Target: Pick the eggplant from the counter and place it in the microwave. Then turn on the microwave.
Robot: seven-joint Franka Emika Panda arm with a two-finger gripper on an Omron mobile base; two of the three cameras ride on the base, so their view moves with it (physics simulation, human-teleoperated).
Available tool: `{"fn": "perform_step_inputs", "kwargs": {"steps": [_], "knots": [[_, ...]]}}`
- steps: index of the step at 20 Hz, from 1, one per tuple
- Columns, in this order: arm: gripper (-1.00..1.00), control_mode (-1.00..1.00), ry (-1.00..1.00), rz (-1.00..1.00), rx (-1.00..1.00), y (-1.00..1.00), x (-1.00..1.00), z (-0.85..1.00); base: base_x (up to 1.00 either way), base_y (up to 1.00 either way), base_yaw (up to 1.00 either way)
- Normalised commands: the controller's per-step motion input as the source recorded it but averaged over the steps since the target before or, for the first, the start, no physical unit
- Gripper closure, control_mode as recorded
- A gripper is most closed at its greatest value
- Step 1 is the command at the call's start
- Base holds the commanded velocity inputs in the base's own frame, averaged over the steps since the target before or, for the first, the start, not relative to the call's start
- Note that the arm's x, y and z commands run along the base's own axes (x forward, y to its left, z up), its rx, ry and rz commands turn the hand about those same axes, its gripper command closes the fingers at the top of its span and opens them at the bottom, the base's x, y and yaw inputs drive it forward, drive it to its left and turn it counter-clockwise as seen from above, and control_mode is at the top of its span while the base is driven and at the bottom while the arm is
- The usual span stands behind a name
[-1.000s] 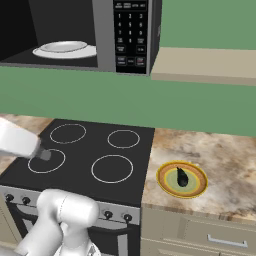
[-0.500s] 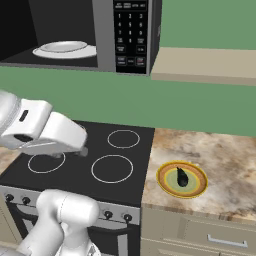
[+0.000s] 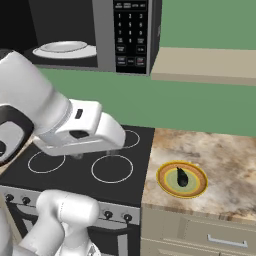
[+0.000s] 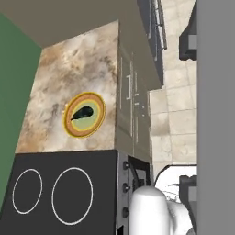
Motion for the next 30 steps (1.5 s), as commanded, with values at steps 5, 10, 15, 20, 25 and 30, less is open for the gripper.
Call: {"fn": "perform_step_inputs", "kwargs": {"steps": [5, 10, 15, 20, 25, 30], "knots": [[-1.00, -1.00, 0.12, 0.19, 0.12, -0.23, 0.36, -0.22, 0.00, 0.00, 0.00], [-1.00, -1.00, 0.10, 0.14, 0.05, -0.16, 0.39, -0.23, 0.00, 0.00, 0.00], [-1.00, -1.00, 0.10, 0.10, 0.00, -0.22, 0.37, -0.24, 0.00, 0.00, 0.00], [-1.00, -1.00, 0.06, 0.07, 0.00, -0.19, 0.30, -0.30, 0.00, 0.00, 0.00], [-1.00, -1.00, 0.00, 0.04, 0.00, -0.22, 0.24, -0.32, 0.00, 0.00, 0.00], [-1.00, -1.00, 0.00, 0.00, 0.00, -0.19, 0.29, -0.31, 0.00, 0.00, 0.00]]}}
